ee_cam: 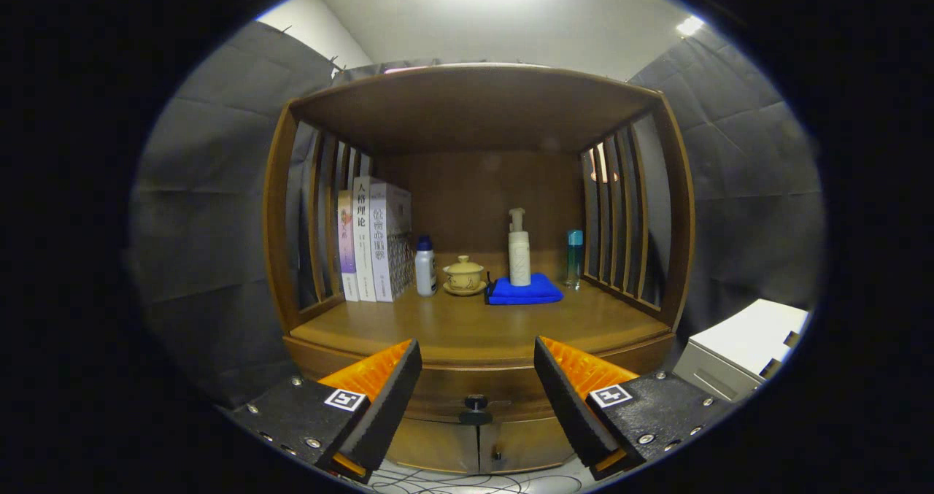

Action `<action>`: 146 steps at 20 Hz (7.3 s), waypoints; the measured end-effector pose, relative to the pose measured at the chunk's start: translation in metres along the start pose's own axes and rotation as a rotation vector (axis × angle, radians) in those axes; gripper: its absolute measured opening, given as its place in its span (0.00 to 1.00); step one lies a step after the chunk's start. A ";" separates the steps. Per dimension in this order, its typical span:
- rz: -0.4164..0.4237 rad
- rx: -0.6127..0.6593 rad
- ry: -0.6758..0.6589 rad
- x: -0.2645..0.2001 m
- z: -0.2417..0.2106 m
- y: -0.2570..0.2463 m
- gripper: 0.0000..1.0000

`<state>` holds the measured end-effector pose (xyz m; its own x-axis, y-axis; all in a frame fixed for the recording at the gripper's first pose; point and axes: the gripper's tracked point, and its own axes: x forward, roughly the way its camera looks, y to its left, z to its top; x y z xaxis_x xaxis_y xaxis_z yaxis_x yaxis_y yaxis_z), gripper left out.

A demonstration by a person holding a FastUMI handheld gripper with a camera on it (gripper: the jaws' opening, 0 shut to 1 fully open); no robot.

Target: Pull open the drawer, take out the items inside it, and place them on the countertop above the cabinet.

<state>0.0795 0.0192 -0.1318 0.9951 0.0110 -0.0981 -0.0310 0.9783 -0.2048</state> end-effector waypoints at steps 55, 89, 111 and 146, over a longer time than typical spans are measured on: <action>0.043 -0.013 0.284 -0.153 -0.169 0.003 0.27; -0.015 0.071 0.776 0.003 -0.100 0.000 0.96; -0.017 -0.037 0.841 -0.008 -0.152 -0.002 0.16; 0.041 0.012 0.462 0.209 -0.003 0.002 0.24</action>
<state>0.2872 0.0226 -0.1552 0.8469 -0.0412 -0.5301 -0.0653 0.9814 -0.1805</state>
